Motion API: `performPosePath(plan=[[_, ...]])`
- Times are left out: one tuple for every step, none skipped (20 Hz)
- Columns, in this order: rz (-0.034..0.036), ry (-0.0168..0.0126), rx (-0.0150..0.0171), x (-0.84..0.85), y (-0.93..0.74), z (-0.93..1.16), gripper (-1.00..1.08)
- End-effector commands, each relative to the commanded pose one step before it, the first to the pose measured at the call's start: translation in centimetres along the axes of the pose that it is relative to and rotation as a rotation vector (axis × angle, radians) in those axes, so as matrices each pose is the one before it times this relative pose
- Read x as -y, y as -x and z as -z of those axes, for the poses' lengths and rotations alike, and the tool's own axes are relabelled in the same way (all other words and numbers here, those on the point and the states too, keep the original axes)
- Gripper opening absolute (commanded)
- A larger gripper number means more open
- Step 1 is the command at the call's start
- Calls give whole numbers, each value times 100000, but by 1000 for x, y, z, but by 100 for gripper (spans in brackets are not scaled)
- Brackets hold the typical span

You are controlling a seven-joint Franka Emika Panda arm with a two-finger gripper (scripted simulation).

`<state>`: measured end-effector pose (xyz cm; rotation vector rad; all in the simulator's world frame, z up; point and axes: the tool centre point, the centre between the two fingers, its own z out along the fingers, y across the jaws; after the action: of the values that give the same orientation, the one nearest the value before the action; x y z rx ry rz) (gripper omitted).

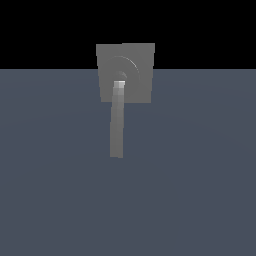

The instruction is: Turn on the faucet by rotating a designated handle.

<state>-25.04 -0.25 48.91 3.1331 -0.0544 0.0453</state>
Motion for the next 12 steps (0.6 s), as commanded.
performPosePath(plan=[[0, 0, 0, -1, 0, 0, -100], [-25, -31, 56, 26, 14, -9, -100], [-117, -148, 254, 36, -1, -55, -100], [-181, -229, 379, 74, 16, -79, -100], [-262, -333, 523, 99, 22, -107, -100], [-352, -450, 657, 122, 29, -133, -100], [-454, -585, 775, 134, 32, -154, -100], [-446, -580, 684, 112, 29, -132, -100], [-382, -502, 524, 78, 22, -98, -100], [-304, -403, 369, 48, 14, -66, -100], [-206, -277, 218, 27, 10, -37, -100], [-101, -138, 82, 4, 2, -12, -100]])
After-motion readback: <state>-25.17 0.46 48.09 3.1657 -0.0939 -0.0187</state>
